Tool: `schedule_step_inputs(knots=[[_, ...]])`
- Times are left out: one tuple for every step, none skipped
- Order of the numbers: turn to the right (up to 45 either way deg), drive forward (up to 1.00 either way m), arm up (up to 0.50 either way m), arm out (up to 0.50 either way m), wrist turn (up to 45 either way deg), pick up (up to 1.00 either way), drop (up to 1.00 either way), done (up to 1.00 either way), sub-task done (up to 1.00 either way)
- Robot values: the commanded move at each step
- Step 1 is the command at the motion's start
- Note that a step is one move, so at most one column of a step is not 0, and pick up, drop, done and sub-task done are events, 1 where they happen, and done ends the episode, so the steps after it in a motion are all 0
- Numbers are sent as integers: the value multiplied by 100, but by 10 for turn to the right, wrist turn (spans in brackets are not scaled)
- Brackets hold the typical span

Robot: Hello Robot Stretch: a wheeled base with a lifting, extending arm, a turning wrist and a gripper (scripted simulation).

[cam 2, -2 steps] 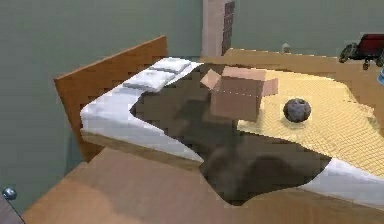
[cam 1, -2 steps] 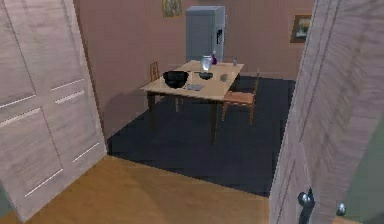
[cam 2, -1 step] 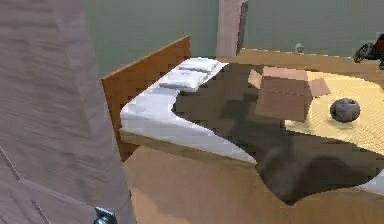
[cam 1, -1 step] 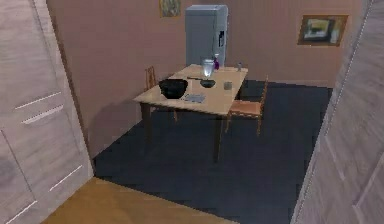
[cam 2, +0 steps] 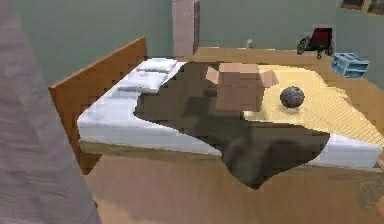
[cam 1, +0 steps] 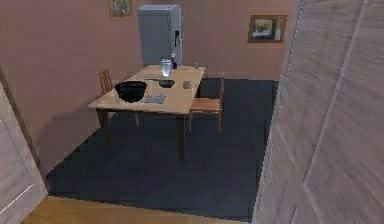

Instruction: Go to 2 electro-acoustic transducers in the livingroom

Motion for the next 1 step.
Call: schedule_step_inputs(knots=[[0, 100, 0, 0, 0, 0, 0, 0, 0]])
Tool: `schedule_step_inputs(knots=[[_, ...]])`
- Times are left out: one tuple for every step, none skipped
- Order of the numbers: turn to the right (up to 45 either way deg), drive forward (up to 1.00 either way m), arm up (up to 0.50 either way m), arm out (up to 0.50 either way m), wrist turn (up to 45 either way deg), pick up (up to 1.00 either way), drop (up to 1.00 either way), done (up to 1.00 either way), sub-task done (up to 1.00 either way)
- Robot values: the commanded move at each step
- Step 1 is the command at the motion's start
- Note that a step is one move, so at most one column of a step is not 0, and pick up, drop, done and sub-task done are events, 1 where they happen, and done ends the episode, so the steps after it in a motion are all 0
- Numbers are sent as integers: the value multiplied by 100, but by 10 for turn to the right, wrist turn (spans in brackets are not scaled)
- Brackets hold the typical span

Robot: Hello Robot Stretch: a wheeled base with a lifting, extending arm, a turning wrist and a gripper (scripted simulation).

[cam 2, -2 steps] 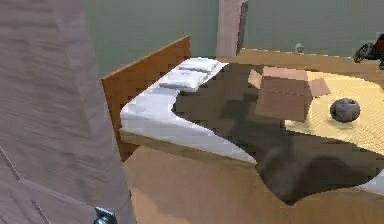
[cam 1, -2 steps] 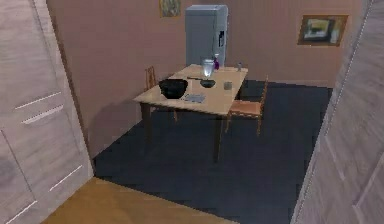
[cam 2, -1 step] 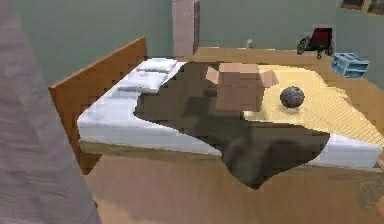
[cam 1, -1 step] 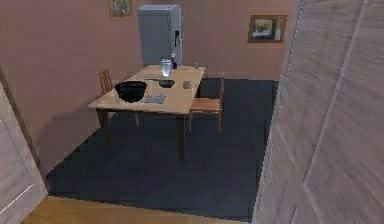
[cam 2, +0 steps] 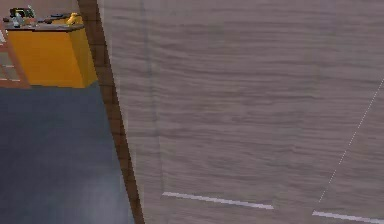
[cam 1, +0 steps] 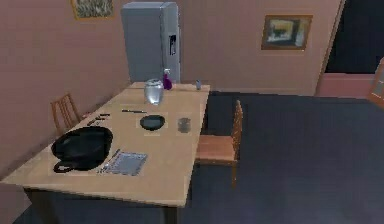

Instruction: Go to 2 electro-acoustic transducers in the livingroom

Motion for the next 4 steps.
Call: schedule_step_inputs(knots=[[60, 0, 0, 0, 0, 0, 0, 0, 0], [0, 30, 0, 0, 0, 0, 0, 0, 0], [300, 0, 0, 0, 0, 0, 0, 0, 0], [0, 100, 0, 0, 0, 0, 0, 0, 0]])
